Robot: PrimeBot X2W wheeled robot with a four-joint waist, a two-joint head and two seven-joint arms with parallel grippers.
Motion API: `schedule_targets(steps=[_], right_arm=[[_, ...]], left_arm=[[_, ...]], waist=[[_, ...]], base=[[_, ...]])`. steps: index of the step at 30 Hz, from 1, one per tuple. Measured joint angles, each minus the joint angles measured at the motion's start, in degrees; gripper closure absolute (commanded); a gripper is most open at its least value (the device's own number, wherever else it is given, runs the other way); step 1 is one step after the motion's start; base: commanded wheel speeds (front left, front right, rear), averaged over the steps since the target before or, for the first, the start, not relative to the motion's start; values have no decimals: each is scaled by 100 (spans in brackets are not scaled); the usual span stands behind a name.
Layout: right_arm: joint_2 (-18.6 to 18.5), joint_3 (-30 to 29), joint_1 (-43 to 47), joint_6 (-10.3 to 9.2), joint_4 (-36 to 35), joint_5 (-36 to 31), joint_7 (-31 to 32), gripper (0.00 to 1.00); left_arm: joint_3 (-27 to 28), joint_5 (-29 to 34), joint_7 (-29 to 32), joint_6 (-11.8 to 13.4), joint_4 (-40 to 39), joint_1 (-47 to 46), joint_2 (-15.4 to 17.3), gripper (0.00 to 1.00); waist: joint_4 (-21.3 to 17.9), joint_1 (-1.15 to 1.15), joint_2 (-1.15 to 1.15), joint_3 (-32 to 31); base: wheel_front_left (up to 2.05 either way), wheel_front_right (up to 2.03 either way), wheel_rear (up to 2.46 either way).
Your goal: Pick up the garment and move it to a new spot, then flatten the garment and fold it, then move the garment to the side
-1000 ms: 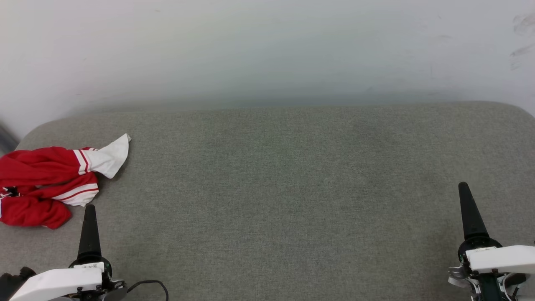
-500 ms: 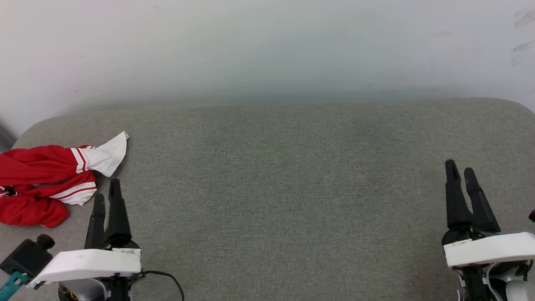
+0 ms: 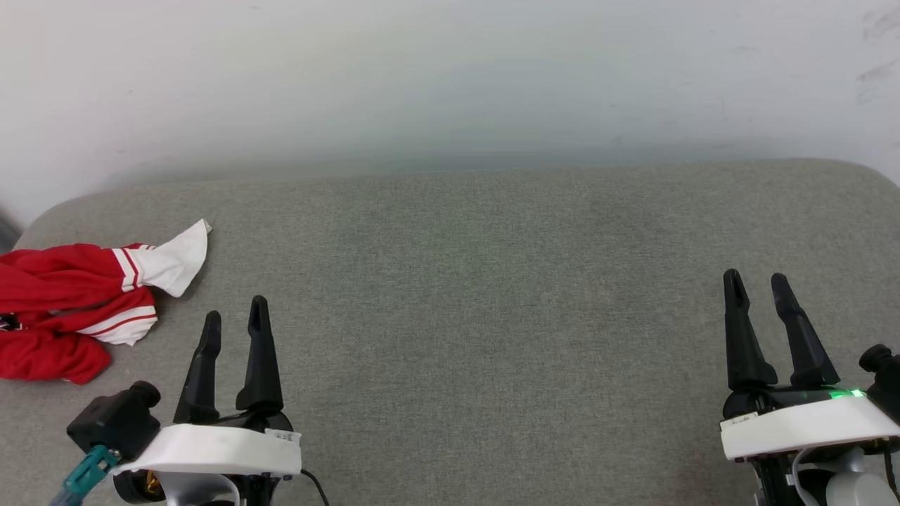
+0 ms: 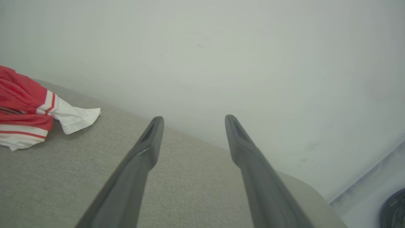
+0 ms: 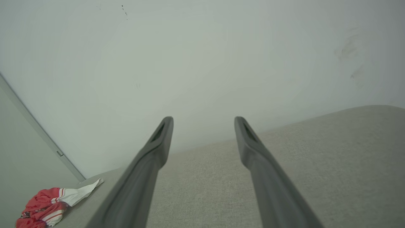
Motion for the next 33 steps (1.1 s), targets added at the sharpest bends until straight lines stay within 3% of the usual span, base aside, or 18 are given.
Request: schedule_targets(steps=[9, 19, 23, 33], right_arm=[[0, 73, 18, 0, -23, -672, -144, 0], [0, 93, 22, 1, 4, -1419, -285, 0], [-1, 71, 29, 1, 33, -1660, -332, 0], [-1, 151, 65, 10, -44, -1996, -456, 0]], left_arm=[[-535, 909, -142, 332, -77, 25, 342, 0], [-1606, 1625, -275, 1400, -86, -48, 981, 0], [-1905, 1708, -328, 1718, 1, -82, 1148, 0], [-2163, 1802, -467, 1968, -47, -121, 1255, 0]], waist=[[-3, 0, 0, 38], [2, 0, 0, 73], [-1, 0, 0, 88], [15, 0, 0, 82]], base=[[0, 0, 0], [0, 0, 0], [0, 0, 0], [0, 0, 0]])
